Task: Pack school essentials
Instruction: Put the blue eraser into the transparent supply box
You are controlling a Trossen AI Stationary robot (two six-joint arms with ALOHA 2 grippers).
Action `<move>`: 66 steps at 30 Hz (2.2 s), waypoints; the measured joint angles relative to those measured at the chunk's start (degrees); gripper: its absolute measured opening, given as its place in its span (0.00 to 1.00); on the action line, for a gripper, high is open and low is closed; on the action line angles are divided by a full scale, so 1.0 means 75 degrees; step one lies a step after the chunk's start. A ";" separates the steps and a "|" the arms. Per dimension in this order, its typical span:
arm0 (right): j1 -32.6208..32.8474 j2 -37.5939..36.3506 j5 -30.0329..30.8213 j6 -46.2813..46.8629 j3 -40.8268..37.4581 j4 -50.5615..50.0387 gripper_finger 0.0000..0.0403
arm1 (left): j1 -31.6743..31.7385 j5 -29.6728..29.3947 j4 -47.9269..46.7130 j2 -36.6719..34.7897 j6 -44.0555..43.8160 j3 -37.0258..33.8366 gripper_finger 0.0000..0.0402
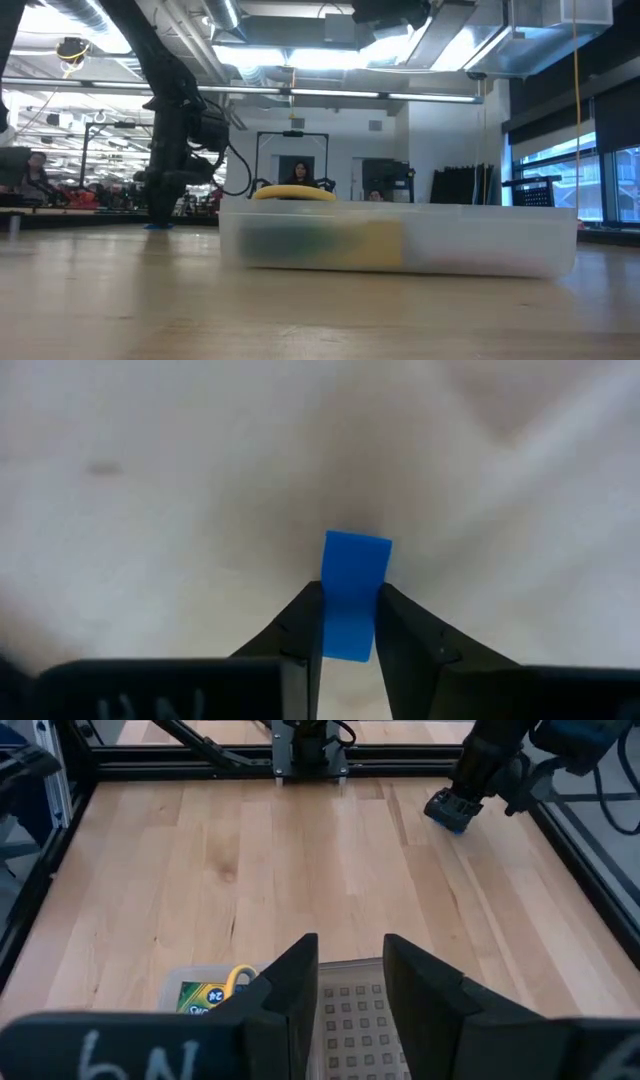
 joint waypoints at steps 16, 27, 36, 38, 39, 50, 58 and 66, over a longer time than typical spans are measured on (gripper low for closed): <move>0.0020 -0.0808 -0.0408 0.0264 0.0000 -0.1508 0.29 | -0.2520 0.0819 -0.0530 -0.2195 -0.1836 0.0005 0.17; 0.0020 -0.1040 -0.0405 0.0405 0.0000 -0.2440 0.29 | -0.6165 0.0607 0.1485 -0.2924 -0.3226 0.0016 0.17; 0.0020 -0.1040 -0.0461 0.1221 -0.0003 -0.3429 0.29 | -0.7843 -0.0005 0.3702 -0.2053 -0.3116 0.0019 0.17; 0.0020 -0.1040 -0.0461 0.1403 -0.0003 -0.3631 0.29 | -0.8024 0.0012 0.4203 -0.1772 -0.3027 0.0019 0.17; 0.0020 -0.1040 -0.0459 0.1433 -0.0003 -0.3688 0.29 | -0.8095 0.0021 0.4525 -0.1590 -0.2984 0.0019 0.17; 0.0020 -0.1037 -0.0460 0.1444 -0.0003 -0.3718 0.29 | -0.8498 0.0472 0.6579 0.0014 -0.2768 0.0019 0.17; 0.0020 -0.1037 -0.0460 0.1803 -0.0003 -0.3719 0.29 | -0.8585 0.0460 0.6677 0.0349 -0.3140 0.0019 0.17; 0.0020 -0.1037 -0.0463 0.1830 -0.0003 -0.3719 0.29 | -0.8582 0.0575 0.6676 0.0349 -0.3392 0.0019 0.17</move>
